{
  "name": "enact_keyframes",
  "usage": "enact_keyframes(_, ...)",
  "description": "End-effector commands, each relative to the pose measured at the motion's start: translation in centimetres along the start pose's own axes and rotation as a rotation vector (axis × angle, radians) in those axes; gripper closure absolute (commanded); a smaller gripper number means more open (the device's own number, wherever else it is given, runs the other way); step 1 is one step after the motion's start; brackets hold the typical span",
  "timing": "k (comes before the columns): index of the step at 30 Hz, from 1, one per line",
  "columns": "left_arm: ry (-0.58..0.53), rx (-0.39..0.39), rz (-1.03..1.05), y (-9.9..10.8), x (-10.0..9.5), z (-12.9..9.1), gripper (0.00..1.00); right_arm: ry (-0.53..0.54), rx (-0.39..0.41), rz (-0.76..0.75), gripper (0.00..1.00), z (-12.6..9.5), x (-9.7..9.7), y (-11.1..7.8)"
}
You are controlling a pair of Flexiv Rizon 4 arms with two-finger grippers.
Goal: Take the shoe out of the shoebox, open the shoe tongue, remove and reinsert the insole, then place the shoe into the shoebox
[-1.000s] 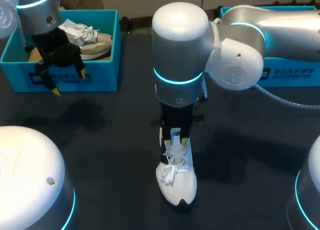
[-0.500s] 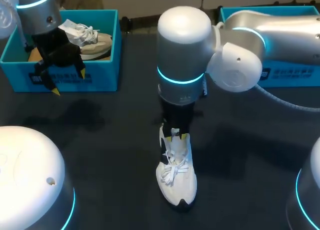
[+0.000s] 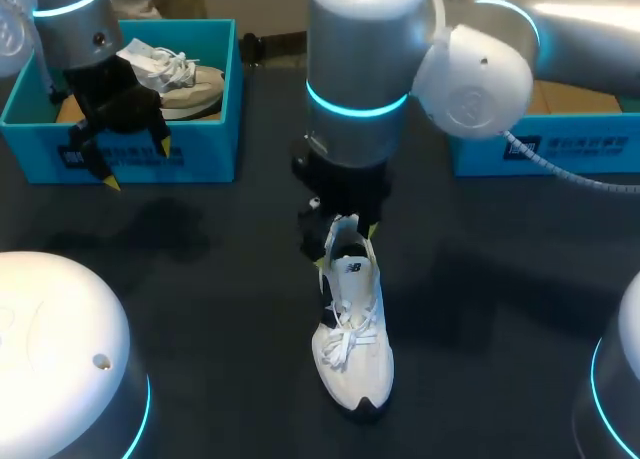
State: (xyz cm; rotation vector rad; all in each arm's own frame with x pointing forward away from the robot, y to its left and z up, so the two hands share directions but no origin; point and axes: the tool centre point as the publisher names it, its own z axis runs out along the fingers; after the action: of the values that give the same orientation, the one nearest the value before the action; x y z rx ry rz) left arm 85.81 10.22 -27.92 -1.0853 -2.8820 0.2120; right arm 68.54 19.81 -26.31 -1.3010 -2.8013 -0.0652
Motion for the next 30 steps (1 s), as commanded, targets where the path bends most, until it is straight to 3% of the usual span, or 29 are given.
enact_keyframes(1,0.002,-0.003,0.001,0.0,0.0,0.0,0.00,0.249,0.055,-0.463,0.00,0.5,-0.6,0.3)
enact_keyframes(5,0.002,-0.003,0.001,0.0,0.0,0.0,0.00,0.249,0.055,-0.463,0.00,0.5,-0.6,0.3)
enact_keyframes(6,0.002,-0.003,0.001,0.0,0.0,0.0,0.00,0.200,0.129,-0.458,0.00,1.0,-0.2,1.1)
enact_keyframes(10,0.002,-0.003,0.001,0.0,0.0,0.0,0.00,0.075,0.195,-0.543,0.00,1.1,0.3,2.5)
enact_keyframes(21,0.002,-0.003,0.001,0.0,0.0,0.0,0.00,-0.144,0.129,-0.645,0.00,1.0,-1.0,4.5)
enact_keyframes(30,0.002,-0.003,0.001,0.0,0.0,0.0,0.00,-0.180,0.114,-0.674,0.00,2.6,-4.0,6.1)
